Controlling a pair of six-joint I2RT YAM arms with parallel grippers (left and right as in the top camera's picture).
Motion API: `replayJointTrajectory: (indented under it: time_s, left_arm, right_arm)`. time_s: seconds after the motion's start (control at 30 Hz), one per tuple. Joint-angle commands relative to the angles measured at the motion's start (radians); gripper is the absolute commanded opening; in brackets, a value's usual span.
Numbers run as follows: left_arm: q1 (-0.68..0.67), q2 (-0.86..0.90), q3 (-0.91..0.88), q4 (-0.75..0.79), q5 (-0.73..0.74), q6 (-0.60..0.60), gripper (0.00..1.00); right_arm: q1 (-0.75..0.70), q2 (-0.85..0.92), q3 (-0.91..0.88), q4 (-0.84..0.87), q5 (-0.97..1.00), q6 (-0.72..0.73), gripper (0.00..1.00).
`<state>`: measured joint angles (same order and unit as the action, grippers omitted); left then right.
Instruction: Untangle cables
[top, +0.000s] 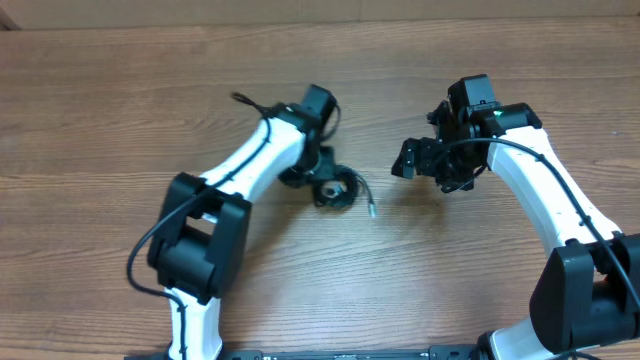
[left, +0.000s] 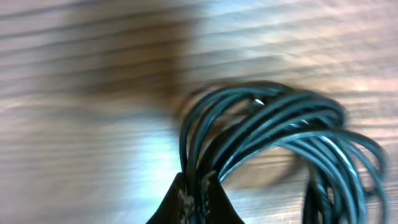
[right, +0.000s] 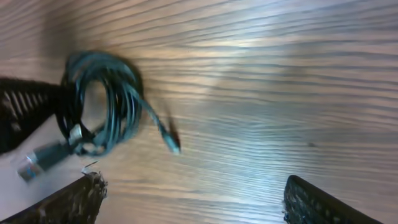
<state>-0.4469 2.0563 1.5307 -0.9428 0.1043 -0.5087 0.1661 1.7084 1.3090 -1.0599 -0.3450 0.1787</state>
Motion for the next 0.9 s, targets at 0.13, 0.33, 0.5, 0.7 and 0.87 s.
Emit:
replayJointTrajectory:
  time_s: [0.13,0.33,0.5,0.7,0.87]
  left_arm:
    - [0.091,-0.173,0.058,-0.139,-0.025,-0.286,0.04]
    - [0.14,-0.217,0.058,-0.184,0.041,-0.262,0.04]
    - [0.139,-0.218,0.058,-0.193,0.045,-0.245,0.04]
    - [0.14,-0.215,0.055,-0.079,0.261,-0.216,0.04]
    - [0.14,-0.214,0.055,0.037,0.374,-0.175,0.04]
  right_arm:
    - [0.116,-0.005,0.027,0.034,-0.177,-0.158,0.96]
    - [0.268,-0.005,0.027,0.203,-0.174,-0.161,0.88]
    - [0.336,-0.005,0.027,0.267,-0.106,-0.042,0.94]
    - [0.334,-0.005,0.027,0.196,0.131,0.171,1.0]
    - [0.259,-0.008,0.027,0.093,0.277,0.238,1.0]
